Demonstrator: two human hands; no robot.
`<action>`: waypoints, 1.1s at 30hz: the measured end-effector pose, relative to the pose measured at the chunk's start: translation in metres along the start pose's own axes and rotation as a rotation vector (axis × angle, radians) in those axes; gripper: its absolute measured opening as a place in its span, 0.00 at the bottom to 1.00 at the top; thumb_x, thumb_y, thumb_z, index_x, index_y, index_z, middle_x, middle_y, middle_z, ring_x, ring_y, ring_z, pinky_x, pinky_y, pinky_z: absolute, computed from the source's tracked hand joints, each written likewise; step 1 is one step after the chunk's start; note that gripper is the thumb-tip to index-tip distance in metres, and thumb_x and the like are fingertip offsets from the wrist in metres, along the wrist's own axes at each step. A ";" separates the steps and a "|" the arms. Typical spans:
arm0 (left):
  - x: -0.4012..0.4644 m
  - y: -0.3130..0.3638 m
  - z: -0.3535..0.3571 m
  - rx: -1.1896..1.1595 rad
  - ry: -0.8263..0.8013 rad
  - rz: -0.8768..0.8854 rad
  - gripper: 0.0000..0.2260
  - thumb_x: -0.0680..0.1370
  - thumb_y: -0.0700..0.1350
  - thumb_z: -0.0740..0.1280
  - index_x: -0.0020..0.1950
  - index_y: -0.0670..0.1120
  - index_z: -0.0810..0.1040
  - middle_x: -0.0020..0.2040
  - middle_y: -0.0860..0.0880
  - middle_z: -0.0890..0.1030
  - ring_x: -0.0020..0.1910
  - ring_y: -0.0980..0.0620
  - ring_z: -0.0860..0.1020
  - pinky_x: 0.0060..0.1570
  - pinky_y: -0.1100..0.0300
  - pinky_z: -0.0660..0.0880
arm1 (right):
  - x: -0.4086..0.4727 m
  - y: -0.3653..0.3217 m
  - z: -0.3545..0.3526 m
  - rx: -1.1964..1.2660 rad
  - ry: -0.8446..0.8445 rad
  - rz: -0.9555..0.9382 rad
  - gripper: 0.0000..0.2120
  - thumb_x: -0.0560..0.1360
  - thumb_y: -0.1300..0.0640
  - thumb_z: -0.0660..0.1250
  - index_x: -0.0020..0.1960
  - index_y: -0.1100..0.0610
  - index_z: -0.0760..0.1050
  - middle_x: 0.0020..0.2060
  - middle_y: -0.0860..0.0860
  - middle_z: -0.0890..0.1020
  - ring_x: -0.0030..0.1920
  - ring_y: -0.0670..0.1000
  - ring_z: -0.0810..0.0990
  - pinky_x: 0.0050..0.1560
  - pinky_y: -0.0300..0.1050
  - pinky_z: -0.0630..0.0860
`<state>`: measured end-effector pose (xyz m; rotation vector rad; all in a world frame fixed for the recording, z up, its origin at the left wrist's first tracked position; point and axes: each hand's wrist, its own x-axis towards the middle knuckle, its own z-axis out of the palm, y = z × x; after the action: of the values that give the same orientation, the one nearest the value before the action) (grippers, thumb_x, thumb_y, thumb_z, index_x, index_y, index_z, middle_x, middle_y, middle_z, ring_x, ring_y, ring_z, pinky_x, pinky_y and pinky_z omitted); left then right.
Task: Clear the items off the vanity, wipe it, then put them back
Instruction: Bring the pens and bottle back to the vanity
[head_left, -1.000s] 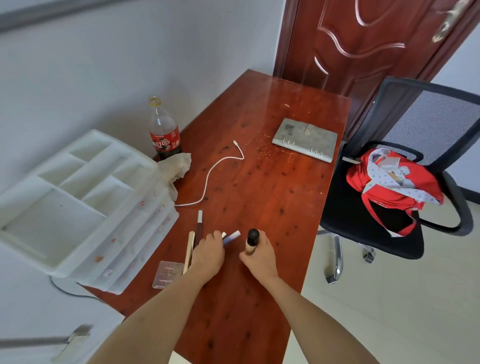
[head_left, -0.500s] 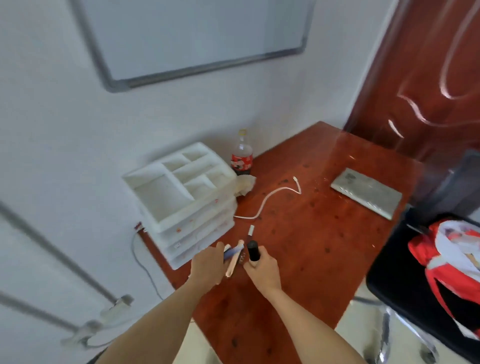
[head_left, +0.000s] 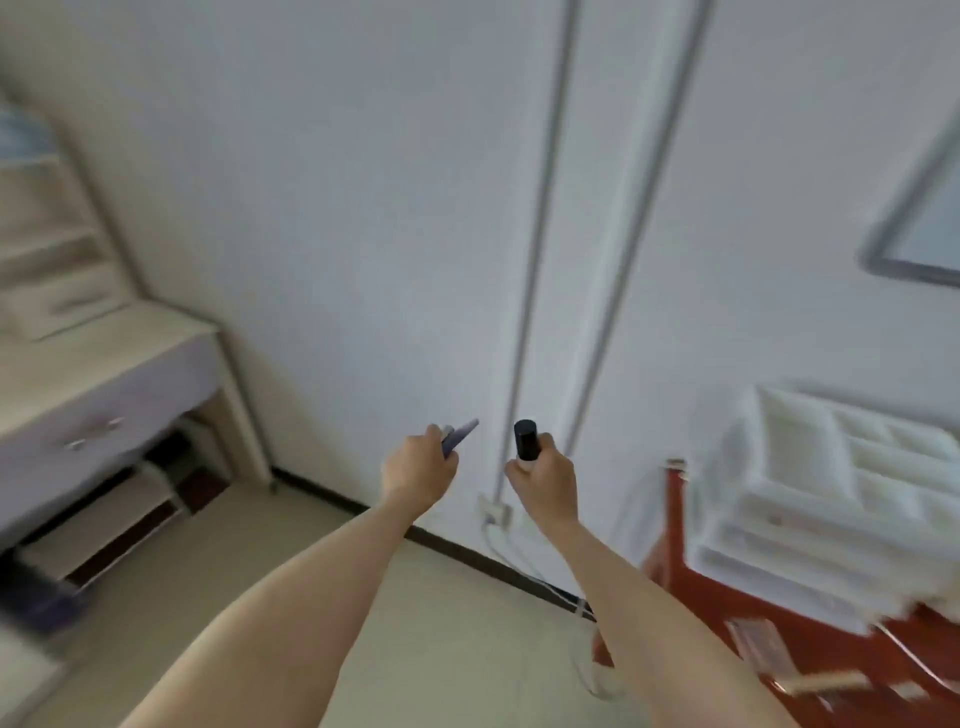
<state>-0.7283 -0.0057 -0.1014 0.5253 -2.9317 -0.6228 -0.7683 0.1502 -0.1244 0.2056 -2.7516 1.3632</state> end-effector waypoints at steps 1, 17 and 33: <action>0.001 -0.027 -0.018 -0.009 0.047 -0.068 0.08 0.79 0.48 0.56 0.50 0.45 0.70 0.39 0.49 0.76 0.35 0.48 0.73 0.32 0.59 0.69 | 0.006 -0.023 0.024 0.020 -0.052 -0.045 0.07 0.69 0.62 0.65 0.42 0.59 0.66 0.30 0.52 0.73 0.32 0.56 0.72 0.33 0.46 0.68; -0.010 -0.401 -0.193 -0.017 0.396 -0.884 0.09 0.78 0.48 0.57 0.51 0.44 0.70 0.42 0.47 0.76 0.41 0.46 0.74 0.38 0.58 0.68 | -0.011 -0.314 0.388 0.302 -0.671 -0.297 0.06 0.70 0.58 0.66 0.43 0.58 0.69 0.31 0.50 0.75 0.32 0.51 0.75 0.31 0.41 0.68; 0.122 -0.603 -0.222 -0.122 0.415 -1.197 0.09 0.78 0.49 0.57 0.51 0.45 0.71 0.44 0.47 0.77 0.41 0.47 0.75 0.42 0.57 0.74 | 0.095 -0.444 0.627 0.144 -0.916 -0.467 0.05 0.73 0.61 0.65 0.47 0.58 0.68 0.33 0.51 0.74 0.31 0.51 0.74 0.21 0.34 0.65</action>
<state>-0.6179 -0.6488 -0.1430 2.0820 -1.9164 -0.6226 -0.7958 -0.6232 -0.1438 1.7349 -2.8502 1.5676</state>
